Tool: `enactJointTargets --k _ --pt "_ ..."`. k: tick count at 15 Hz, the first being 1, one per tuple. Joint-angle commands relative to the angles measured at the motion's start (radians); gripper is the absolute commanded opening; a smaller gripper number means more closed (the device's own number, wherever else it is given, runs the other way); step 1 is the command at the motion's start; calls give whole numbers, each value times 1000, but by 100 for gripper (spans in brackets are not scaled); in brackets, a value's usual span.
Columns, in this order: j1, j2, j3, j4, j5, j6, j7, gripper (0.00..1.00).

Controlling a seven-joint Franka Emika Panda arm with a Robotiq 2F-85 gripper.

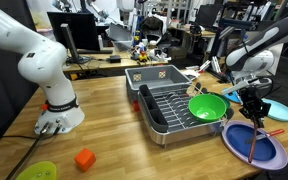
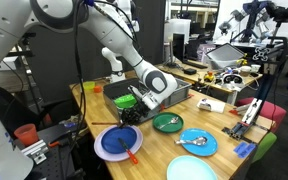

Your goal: Pick up the brown spoon and place it on the blue plate.

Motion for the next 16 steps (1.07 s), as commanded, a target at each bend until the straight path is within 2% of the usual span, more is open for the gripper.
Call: enactJointTargets --k 1,7,13,16 --pt "-14 96 0 125 35 -106 -4 3" --pt "-15 194 -7 240 52 -167 14 3" --pt "-18 260 -10 295 84 -185 44 4" --pt "-25 274 -12 312 92 -193 48 40"
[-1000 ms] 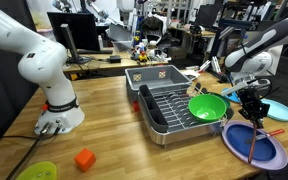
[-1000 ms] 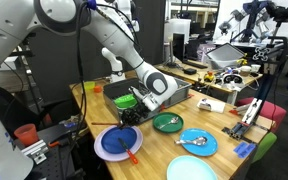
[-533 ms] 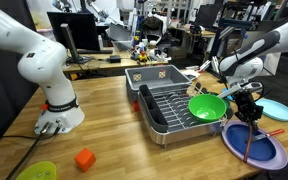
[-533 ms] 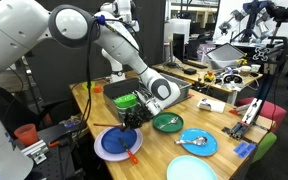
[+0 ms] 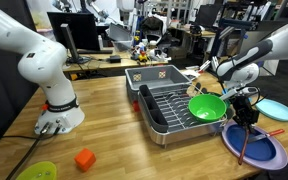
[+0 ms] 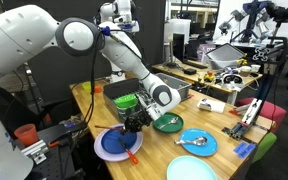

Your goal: Pick up the brown spoon and place it on the blue plate.

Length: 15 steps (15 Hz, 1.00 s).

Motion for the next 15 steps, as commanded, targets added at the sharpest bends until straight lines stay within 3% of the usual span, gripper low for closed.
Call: enactJointTargets --k 1,5,9,15 --pt "-21 27 -3 53 37 -59 26 42" --pt "-34 19 -7 49 54 -65 38 70" --pt "-41 -17 -17 12 92 7 51 98" --pt "-7 -131 -26 -88 76 217 25 100"
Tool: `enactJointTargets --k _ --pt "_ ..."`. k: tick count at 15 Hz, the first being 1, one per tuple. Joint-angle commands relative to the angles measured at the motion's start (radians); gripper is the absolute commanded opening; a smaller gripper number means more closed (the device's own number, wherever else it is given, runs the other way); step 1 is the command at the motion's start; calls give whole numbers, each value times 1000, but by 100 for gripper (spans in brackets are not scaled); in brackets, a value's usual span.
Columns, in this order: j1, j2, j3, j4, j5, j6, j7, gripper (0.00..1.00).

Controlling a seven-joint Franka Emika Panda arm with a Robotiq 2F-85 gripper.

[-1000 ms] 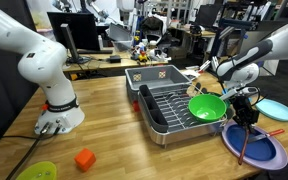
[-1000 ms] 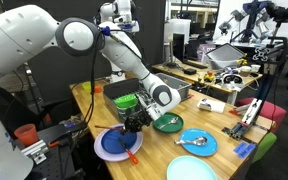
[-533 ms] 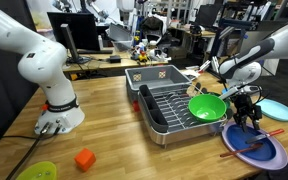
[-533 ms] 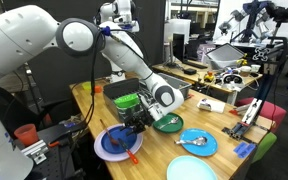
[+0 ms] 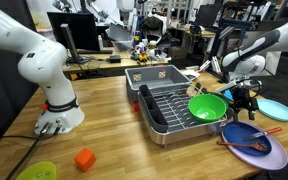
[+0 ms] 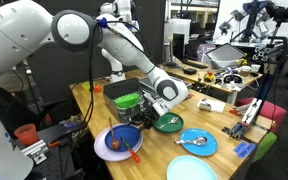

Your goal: Pick up the brown spoon and place it on the blue plate.

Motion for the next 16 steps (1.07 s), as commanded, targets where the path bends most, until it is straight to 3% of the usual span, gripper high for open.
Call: enactJointTargets --k 1,16 --pt "0 -13 7 -5 -5 30 3 100" --pt "12 -54 7 -62 -7 92 3 100"
